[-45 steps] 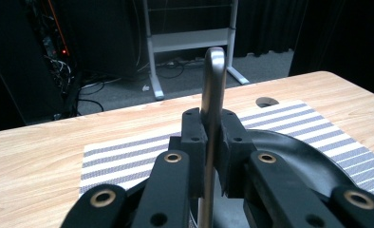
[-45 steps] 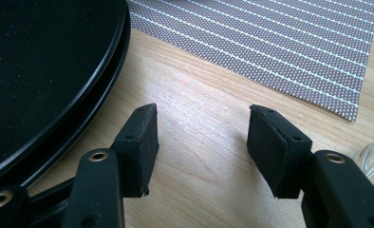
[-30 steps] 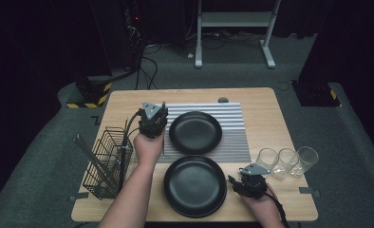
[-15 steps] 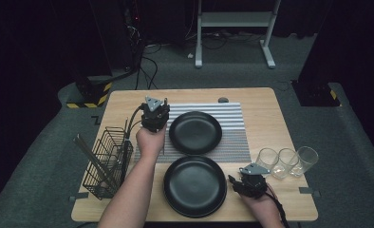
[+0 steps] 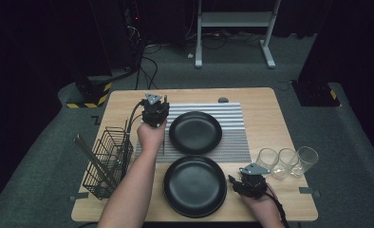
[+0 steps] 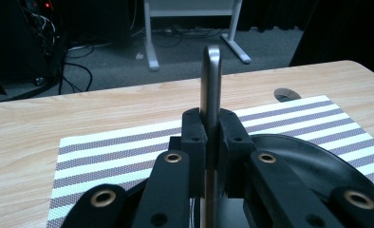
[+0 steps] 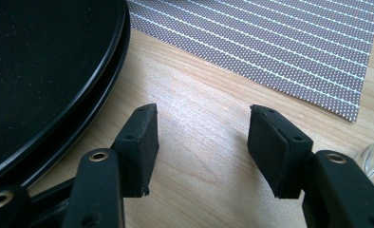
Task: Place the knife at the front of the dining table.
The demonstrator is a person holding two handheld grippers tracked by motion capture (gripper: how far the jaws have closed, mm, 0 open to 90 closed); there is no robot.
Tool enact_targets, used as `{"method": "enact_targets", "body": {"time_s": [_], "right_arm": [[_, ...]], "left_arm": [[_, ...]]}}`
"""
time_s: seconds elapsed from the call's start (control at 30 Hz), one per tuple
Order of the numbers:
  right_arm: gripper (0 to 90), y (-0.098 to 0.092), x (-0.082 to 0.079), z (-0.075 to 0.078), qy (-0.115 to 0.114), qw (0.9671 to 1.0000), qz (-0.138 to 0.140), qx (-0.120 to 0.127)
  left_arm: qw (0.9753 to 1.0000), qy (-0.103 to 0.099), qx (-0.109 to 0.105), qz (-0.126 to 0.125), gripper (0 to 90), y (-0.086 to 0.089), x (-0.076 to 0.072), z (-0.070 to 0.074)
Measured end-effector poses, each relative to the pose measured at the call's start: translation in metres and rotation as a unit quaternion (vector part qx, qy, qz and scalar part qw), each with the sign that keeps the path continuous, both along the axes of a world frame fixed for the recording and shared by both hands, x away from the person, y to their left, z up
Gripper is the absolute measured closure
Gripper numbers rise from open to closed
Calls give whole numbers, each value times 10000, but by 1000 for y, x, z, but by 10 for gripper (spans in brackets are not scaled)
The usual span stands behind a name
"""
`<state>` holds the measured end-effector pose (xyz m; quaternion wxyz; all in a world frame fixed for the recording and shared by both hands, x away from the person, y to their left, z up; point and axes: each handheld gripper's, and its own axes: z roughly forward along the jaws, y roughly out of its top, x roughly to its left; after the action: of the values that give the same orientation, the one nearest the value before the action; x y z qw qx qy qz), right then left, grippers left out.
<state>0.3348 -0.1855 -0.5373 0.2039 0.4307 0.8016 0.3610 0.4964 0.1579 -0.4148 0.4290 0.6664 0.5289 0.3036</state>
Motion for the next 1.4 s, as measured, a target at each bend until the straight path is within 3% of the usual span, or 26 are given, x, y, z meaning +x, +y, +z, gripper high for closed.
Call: {"method": "enact_targets", "body": {"time_s": [0.43, 0.5, 0.63, 0.93, 1.4], "right_arm": [[440, 0, 0, 0, -11, 10000, -4, -5], [441, 0, 0, 0, -11, 10000, -15, -6], [442, 0, 0, 0, -6, 10000, -23, 2], [441, -1, 0, 0, -3, 10000, -16, 7], [440, -1, 0, 0, -10, 10000, -6, 12]], "left_arm": [[9996, 215, -163, 56, 828, 3, 21, -11], [9994, 325, -64, 35, 827, 3, 28, -13], [9990, 431, -58, 50, 826, 3, 34, -15], [9971, 688, -252, 212, 825, 9, 49, -26], [9941, 1000, -305, 299, 825, 8, 68, -43]]}}
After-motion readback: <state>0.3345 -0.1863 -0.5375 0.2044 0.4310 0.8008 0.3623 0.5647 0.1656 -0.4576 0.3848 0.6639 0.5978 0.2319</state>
